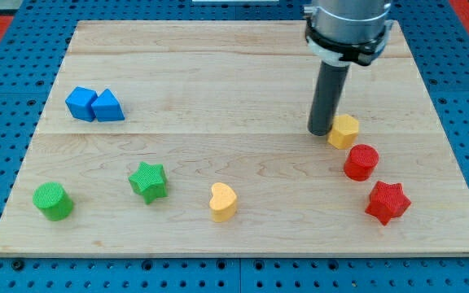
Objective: Move the yellow heart diagonally to the yellow hexagon
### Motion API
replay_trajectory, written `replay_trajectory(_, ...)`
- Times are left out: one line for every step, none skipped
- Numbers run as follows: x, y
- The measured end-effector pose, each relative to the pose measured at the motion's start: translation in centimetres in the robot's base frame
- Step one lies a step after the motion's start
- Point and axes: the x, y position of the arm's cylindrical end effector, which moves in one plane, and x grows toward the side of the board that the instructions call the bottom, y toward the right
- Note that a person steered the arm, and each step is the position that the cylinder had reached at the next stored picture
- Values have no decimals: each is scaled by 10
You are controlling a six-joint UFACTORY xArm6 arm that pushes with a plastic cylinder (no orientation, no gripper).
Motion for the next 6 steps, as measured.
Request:
replay_trajectory(0, 18)
replay_trajectory(-1, -20)
replay_trajectory(53, -62)
replay_trajectory(133, -65)
replay_trajectory(171, -116)
replay_trajectory(130, -157)
